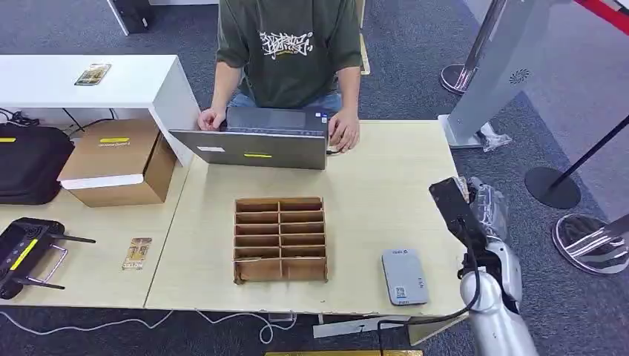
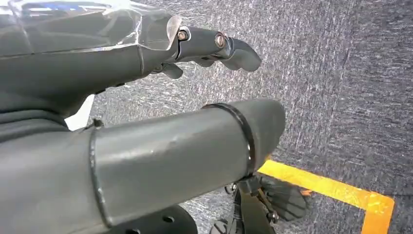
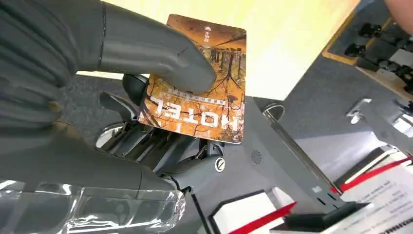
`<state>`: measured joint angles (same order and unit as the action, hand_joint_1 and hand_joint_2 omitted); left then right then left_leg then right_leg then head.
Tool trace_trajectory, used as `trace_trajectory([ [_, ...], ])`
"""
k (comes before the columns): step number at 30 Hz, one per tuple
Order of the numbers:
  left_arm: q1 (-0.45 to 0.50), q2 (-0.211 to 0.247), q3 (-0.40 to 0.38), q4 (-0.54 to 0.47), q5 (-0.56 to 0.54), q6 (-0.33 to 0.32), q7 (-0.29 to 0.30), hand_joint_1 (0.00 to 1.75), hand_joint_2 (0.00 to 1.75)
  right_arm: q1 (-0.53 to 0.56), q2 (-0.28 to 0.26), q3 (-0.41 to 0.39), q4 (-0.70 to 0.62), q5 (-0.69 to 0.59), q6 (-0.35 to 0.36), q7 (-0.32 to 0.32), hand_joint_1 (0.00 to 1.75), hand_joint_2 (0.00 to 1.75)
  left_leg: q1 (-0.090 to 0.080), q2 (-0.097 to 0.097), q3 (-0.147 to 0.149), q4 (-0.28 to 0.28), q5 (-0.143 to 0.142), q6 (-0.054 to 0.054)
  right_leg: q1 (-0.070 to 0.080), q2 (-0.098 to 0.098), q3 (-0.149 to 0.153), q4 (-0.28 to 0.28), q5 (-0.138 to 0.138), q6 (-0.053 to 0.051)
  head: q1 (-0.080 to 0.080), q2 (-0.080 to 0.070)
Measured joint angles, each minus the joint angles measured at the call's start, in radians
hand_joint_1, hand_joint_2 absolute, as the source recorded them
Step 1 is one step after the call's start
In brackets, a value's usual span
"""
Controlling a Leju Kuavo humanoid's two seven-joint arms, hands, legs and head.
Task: Pass the card to the sensor for recognition and then transmit it.
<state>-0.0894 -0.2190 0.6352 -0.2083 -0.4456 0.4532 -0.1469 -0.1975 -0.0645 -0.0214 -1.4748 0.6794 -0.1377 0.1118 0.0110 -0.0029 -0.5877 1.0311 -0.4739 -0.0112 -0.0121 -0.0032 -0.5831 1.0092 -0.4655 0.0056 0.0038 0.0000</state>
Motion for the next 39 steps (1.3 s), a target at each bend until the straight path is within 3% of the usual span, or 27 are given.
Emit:
trace_trajectory([
  [39,0.001,0.008,0.000,0.000,-0.009,-0.013,0.015,0.00,0.00,0.244,0.106,-0.108,-0.003,0.014,-0.016,0.064,1.75,1.75,0.000,0.000,0.000,0.000,0.000,0.000,0.000,0.000,0.000,0.000,-0.001,0.001,0.000,0.000],
])
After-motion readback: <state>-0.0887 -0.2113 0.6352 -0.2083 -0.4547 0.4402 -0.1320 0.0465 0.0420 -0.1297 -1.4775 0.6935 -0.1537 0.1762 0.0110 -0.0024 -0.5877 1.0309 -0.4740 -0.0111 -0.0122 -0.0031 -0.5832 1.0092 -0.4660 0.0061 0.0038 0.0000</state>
